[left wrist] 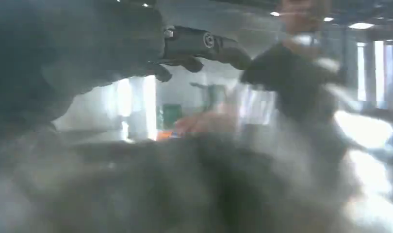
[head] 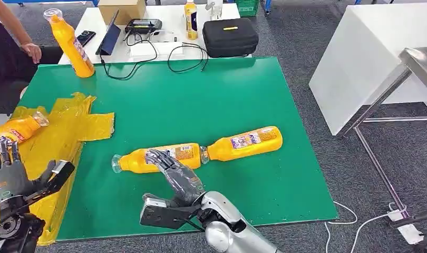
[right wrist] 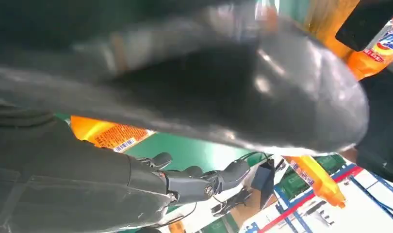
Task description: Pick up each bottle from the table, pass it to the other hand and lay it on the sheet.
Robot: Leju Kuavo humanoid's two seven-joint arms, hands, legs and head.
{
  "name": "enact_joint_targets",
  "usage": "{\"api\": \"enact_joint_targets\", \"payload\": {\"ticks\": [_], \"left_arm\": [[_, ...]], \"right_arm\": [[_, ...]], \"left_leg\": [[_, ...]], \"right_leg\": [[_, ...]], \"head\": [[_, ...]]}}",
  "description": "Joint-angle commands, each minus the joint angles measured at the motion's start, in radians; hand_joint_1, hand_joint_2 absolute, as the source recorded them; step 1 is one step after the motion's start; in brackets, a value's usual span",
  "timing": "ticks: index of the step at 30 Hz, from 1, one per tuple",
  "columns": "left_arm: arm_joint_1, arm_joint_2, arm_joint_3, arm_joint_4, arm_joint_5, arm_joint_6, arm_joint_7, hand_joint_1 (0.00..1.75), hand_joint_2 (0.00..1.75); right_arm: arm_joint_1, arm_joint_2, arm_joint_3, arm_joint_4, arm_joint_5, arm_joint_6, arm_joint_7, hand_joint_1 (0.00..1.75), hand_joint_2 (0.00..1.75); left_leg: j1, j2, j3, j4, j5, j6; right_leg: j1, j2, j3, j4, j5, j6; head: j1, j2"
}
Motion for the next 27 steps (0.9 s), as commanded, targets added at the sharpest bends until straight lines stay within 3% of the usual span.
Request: {"api": "enact_joint_targets", "payload": {"ticks": [1, 3, 6, 7, 10, 12, 17, 27], "left_arm": [[-0.041, -0.061, 0.079, 0.023, 0.108, -0.003, -0.110, 0.00, 0.00], [-0.073, -0.103, 0.121, 0.050, 0.434, -0.040, -0.357, 0.00, 0.00], [-0.057, -0.205, 0.156, -0.166, 0.848, -0.402, -0.493, 0.00, 0.00], [-0.039, -0.249, 0.149, -0.285, 0.973, -0.535, -0.483, 0.00, 0.00], [-0.013, -0.316, 0.082, -0.472, 1.195, -0.729, -0.409, 0.00, 0.00], [-0.010, -0.343, 0.022, -0.531, 1.273, -0.778, -0.395, 0.00, 0.00], [-0.052, -0.352, -0.133, -0.497, 1.423, -0.843, -0.345, 0.00, 0.00], [-0.098, -0.342, -0.189, -0.441, 1.451, -0.821, -0.342, 0.00, 0.00]], "right_arm": [[-0.036, -0.029, 0.025, 0.043, 0.000, -0.004, 0.000, 0.00, 0.00], [-0.034, -0.021, 0.001, 0.050, 0.020, -0.009, 0.000, 0.00, 0.00], [-0.054, 0.000, -0.047, 0.086, 0.066, -0.024, 0.017, 0.00, 0.00], [-0.082, 0.018, -0.074, 0.121, 0.091, -0.025, 0.039, 0.00, 1.75], [-0.202, 0.064, -0.137, 0.265, 0.156, -0.028, 0.098, 0.00, 1.75], [-0.288, 0.089, -0.172, 0.376, 0.187, -0.027, 0.120, 0.00, 1.75], [-0.425, 0.125, -0.234, 0.611, 0.252, -0.018, 0.159, 0.00, 1.75], [-0.453, 0.155, -0.242, 0.738, 0.317, 0.021, 0.215, 0.00, 1.75]], "left_leg": [[0.000, -0.001, 0.001, -0.001, 0.000, -0.001], [0.000, -0.002, 0.002, -0.001, 0.000, -0.001], [0.000, -0.004, 0.000, -0.001, 0.001, -0.001], [0.001, -0.005, 0.001, 0.000, 0.001, -0.001], [0.001, -0.005, -0.003, 0.003, 0.001, 0.000], [0.000, -0.004, -0.003, 0.003, 0.001, 0.000], [-0.003, -0.002, -0.001, 0.002, 0.001, 0.000], [-0.001, -0.002, 0.002, 0.001, 0.001, -0.001]], "right_leg": [[0.000, -0.002, 0.002, -0.001, 0.000, 0.000], [0.000, -0.003, 0.003, -0.002, 0.000, 0.000], [0.000, -0.005, 0.002, -0.001, 0.000, 0.000], [0.001, -0.007, 0.003, -0.002, 0.000, 0.000], [0.001, -0.006, 0.000, 0.000, 0.000, 0.000], [0.001, -0.005, 0.000, 0.000, 0.001, 0.000], [-0.003, -0.005, 0.001, 0.000, 0.001, 0.000], [-0.001, -0.004, 0.003, 0.000, 0.000, -0.001]], "head": [[0.000, 0.000], [0.000, 0.000], [0.000, 0.000], [0.000, 0.000], [0.000, 0.000], [0.000, 0.000], [0.000, 0.000], [0.000, 0.000]]}}
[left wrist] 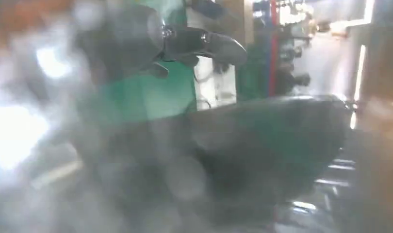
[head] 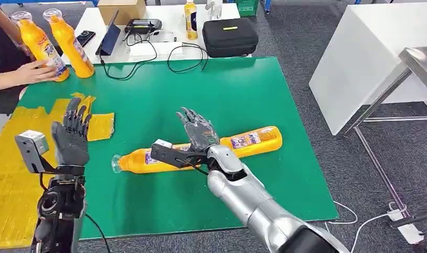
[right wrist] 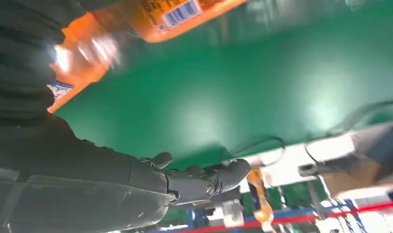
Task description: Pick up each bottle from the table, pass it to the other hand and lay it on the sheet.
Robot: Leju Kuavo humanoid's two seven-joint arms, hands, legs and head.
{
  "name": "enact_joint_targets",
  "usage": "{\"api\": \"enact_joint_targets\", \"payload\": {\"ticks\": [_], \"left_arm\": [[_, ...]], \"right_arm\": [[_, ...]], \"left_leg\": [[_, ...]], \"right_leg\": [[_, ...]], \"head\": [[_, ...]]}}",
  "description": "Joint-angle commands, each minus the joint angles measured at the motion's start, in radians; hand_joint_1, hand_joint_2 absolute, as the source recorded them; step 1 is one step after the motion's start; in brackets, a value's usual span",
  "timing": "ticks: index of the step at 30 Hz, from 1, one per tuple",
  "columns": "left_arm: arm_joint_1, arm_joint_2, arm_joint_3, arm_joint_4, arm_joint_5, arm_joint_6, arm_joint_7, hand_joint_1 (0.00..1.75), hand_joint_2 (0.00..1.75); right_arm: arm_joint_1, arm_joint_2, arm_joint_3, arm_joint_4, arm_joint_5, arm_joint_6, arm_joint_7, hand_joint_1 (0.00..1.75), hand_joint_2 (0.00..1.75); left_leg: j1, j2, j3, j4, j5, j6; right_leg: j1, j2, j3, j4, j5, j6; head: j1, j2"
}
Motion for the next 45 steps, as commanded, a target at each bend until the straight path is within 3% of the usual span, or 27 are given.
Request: {"api": "enact_joint_targets", "payload": {"ticks": [1, 16, 38, 43, 44, 45], "left_arm": [[-0.082, -0.023, -0.066, 0.046, 0.021, 0.008, 0.011, 0.00, 0.00], [-0.129, -0.030, -0.081, 0.096, 0.014, 0.021, 0.010, 0.00, 0.00], [-0.204, -0.061, -0.147, 0.179, 0.005, 0.020, 0.014, 0.00, 0.00], [-0.259, -0.072, -0.184, 0.249, 0.025, -0.001, 0.016, 0.00, 0.00], [-0.272, -0.076, -0.192, 0.264, 0.031, -0.003, 0.015, 0.00, 0.00], [-0.279, -0.078, -0.198, 0.273, 0.036, -0.005, 0.015, 0.00, 0.00]], "right_arm": [[-0.104, 0.035, -0.037, 0.255, 0.026, 0.039, 0.033, 0.00, 1.75], [-0.063, 0.046, 0.053, 0.263, 0.015, 0.135, 0.047, 0.00, 1.75], [-0.064, 0.046, 0.171, 0.354, 0.016, 0.113, 0.191, 0.00, 1.75], [-0.056, 0.042, 0.183, 0.413, 0.059, 0.211, 0.238, 0.00, 1.75], [-0.044, 0.036, 0.180, 0.416, 0.065, 0.224, 0.238, 0.26, 1.75], [-0.035, 0.031, 0.178, 0.416, 0.069, 0.224, 0.245, 1.68, 1.75]], "left_leg": [[0.001, -0.003, 0.000, 0.000, 0.000, -0.002], [0.001, -0.003, 0.002, -0.001, 0.000, -0.002], [0.001, -0.003, 0.001, -0.001, 0.001, -0.001], [0.001, -0.005, 0.001, 0.000, 0.001, -0.001], [0.001, -0.005, 0.001, -0.001, 0.001, -0.001], [0.001, -0.007, 0.002, -0.001, 0.001, -0.002]], "right_leg": [[0.001, -0.004, 0.002, -0.001, -0.001, -0.001], [0.002, -0.004, 0.004, -0.002, -0.001, -0.001], [0.001, -0.004, 0.003, -0.002, 0.000, -0.001], [0.001, -0.006, 0.003, -0.001, -0.001, -0.001], [0.001, -0.006, 0.003, -0.001, -0.001, -0.001], [0.002, -0.008, 0.005, -0.003, -0.001, -0.001]], "head": [[0.000, 0.000], [0.000, 0.000], [0.000, 0.000], [0.000, 0.000], [0.000, 0.000], [0.000, 0.000]]}}
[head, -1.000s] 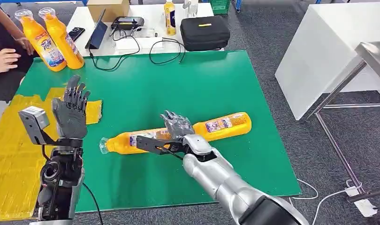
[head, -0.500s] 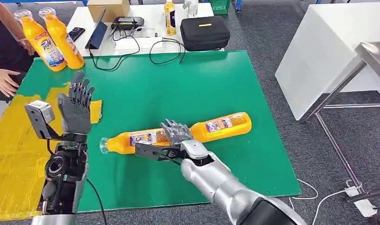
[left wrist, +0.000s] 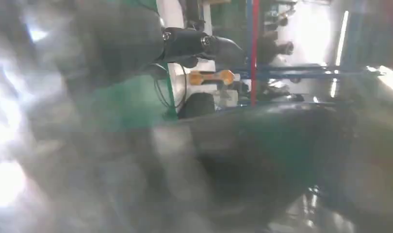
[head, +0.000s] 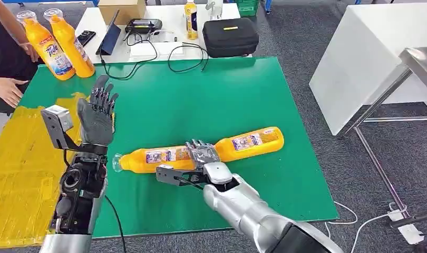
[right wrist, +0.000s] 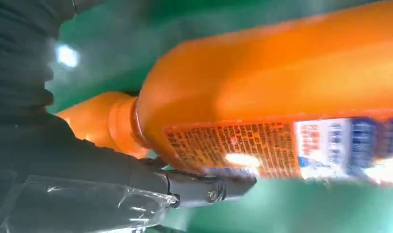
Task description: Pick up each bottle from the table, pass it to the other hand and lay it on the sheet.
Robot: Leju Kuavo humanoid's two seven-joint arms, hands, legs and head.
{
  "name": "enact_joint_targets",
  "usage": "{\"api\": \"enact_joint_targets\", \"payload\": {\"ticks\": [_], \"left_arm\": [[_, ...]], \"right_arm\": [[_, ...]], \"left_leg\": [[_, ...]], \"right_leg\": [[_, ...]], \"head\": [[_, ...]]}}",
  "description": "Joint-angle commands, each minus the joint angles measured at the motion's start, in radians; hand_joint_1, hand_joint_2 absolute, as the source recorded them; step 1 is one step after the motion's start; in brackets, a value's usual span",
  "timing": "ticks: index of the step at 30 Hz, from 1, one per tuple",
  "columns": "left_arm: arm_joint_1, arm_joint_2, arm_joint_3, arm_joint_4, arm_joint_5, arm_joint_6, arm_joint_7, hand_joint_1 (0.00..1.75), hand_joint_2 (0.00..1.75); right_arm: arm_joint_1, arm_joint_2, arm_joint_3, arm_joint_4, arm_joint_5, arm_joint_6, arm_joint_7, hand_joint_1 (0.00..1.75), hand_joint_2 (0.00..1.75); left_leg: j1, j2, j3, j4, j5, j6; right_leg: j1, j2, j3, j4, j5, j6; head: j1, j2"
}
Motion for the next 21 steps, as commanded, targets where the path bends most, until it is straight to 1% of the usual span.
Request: {"api": "enact_joint_targets", "payload": {"ticks": [1, 4, 5, 6, 7, 9, 11, 15, 21], "left_arm": [[-0.134, -0.029, -0.067, 0.180, 0.030, -0.016, 0.004, 0.00, 0.00], [-0.134, -0.028, -0.070, 0.184, 0.047, -0.024, 0.001, 0.00, 0.00], [-0.133, -0.026, -0.070, 0.183, 0.050, -0.026, 0.000, 0.00, 0.00], [-0.131, -0.025, -0.069, 0.181, 0.056, -0.031, 0.001, 0.00, 0.00], [-0.126, -0.021, -0.073, 0.176, 0.061, -0.031, 0.002, 0.00, 0.00], [-0.123, -0.020, -0.076, 0.169, 0.071, -0.031, 0.002, 0.00, 0.00], [-0.120, -0.019, -0.078, 0.163, 0.073, -0.030, 0.003, 0.00, 0.00], [-0.120, -0.019, -0.078, 0.162, 0.074, -0.031, 0.003, 0.00, 0.00], [-0.108, -0.016, -0.080, 0.146, 0.078, -0.025, 0.005, 0.00, 0.00]], "right_arm": [[0.004, -0.029, 0.036, 0.135, 0.036, 0.088, 0.039, 1.75, 1.75], [0.019, -0.040, 0.025, 0.137, 0.038, 0.079, 0.040, 1.75, 1.75], [0.021, -0.042, 0.024, 0.137, 0.039, 0.079, 0.040, 1.75, 1.75], [0.022, -0.044, 0.020, 0.136, 0.038, 0.077, 0.040, 1.75, 1.75], [0.022, -0.045, 0.011, 0.135, 0.043, 0.075, 0.039, 1.75, 1.75], [0.024, -0.046, -0.008, 0.133, 0.050, 0.074, 0.039, 1.75, 1.75], [0.026, -0.046, -0.022, 0.131, 0.051, 0.068, 0.037, 1.75, 1.75], [0.027, -0.046, -0.025, 0.129, 0.051, 0.065, 0.036, 1.75, 1.75], [0.027, -0.048, -0.075, 0.120, 0.044, 0.002, 0.027, 1.75, 1.75]], "left_leg": [[0.001, -0.006, 0.002, -0.001, 0.001, -0.001], [0.003, -0.008, 0.006, -0.005, 0.002, -0.003], [0.003, -0.006, 0.004, -0.003, 0.002, -0.002], [0.003, -0.006, 0.006, -0.004, 0.002, -0.003], [0.002, -0.003, 0.004, -0.002, 0.001, -0.002], [0.003, -0.004, 0.008, -0.006, 0.002, -0.004], [0.001, -0.002, 0.006, -0.002, 0.001, -0.001], [0.001, -0.003, 0.007, -0.002, 0.002, -0.002], [0.002, -0.003, 0.009, -0.003, 0.002, -0.002]], "right_leg": [[0.001, -0.007, 0.004, -0.002, -0.001, -0.001], [0.003, -0.010, 0.010, -0.007, 0.000, -0.002], [0.003, -0.008, 0.008, -0.005, 0.000, -0.002], [0.003, -0.008, 0.010, -0.007, 0.000, -0.002], [0.002, -0.006, 0.006, -0.004, 0.000, -0.001], [0.003, -0.008, 0.012, -0.009, 0.001, -0.002], [0.001, -0.004, 0.007, -0.003, 0.000, -0.001], [0.002, -0.005, 0.009, -0.004, 0.001, -0.001], [0.002, -0.006, 0.012, -0.005, 0.001, -0.002]], "head": [[0.000, 0.000], [0.000, 0.000], [0.000, 0.000], [-0.001, 0.000], [0.000, 0.000], [0.000, 0.000], [0.000, 0.000], [0.000, 0.000], [-0.001, 0.000]]}}
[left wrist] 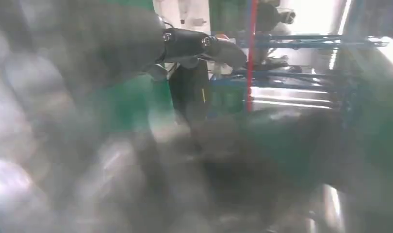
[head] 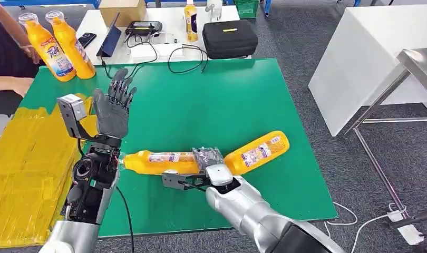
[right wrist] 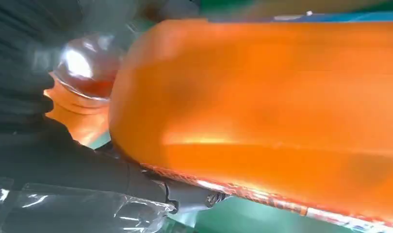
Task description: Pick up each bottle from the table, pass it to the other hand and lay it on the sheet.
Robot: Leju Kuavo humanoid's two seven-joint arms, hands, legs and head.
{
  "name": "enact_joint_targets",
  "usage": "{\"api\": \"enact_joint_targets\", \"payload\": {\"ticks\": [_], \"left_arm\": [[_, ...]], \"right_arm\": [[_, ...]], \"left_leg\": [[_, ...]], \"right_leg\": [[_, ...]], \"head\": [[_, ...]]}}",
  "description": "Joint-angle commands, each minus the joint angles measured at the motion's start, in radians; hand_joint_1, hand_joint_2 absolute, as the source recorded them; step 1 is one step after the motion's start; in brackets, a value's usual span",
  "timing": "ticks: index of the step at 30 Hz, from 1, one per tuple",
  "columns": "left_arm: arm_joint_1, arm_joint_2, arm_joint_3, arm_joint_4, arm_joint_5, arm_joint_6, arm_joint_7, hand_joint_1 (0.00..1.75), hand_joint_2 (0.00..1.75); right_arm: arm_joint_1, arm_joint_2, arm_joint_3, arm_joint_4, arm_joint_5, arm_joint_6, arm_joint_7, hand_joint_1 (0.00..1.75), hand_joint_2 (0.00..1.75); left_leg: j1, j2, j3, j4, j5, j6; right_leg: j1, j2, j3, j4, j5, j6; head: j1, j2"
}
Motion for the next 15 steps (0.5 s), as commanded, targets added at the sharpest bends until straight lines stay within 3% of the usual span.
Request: {"api": "enact_joint_targets", "payload": {"ticks": [1, 5, 13, 15], "left_arm": [[-0.027, 0.005, -0.020, 0.042, 0.006, 0.006, 0.006, 0.00, 0.00], [0.002, 0.012, 0.002, 0.015, 0.001, 0.033, 0.011, 0.00, 0.00], [0.004, 0.013, 0.007, 0.013, 0.001, 0.034, 0.011, 0.00, 0.00], [0.002, 0.012, 0.035, 0.008, -0.043, 0.111, 0.001, 0.00, 0.00]], "right_arm": [[0.028, -0.036, -0.086, 0.058, -0.016, -0.066, -0.008, 1.75, 1.75], [0.020, -0.035, -0.198, 0.034, -0.071, -0.220, -0.039, 1.75, 1.75], [0.017, -0.036, -0.204, 0.034, -0.068, -0.216, -0.041, 1.75, 1.75], [0.021, -0.031, -0.278, 0.020, -0.093, -0.279, -0.081, 1.75, 1.75]], "left_leg": [[0.001, -0.003, 0.001, -0.001, 0.001, -0.001], [0.001, -0.002, 0.001, -0.001, 0.001, -0.001], [0.001, -0.001, -0.001, -0.001, 0.000, -0.001], [0.001, -0.001, -0.001, -0.001, 0.000, -0.001]], "right_leg": [[0.001, -0.004, 0.002, -0.002, 0.000, -0.001], [0.001, -0.003, 0.002, -0.001, 0.000, -0.001], [0.000, -0.002, 0.000, 0.000, 0.000, -0.001], [0.001, -0.002, 0.000, -0.001, 0.000, -0.001]], "head": [[0.000, 0.000], [0.000, 0.000], [0.000, 0.000], [0.000, 0.000]]}}
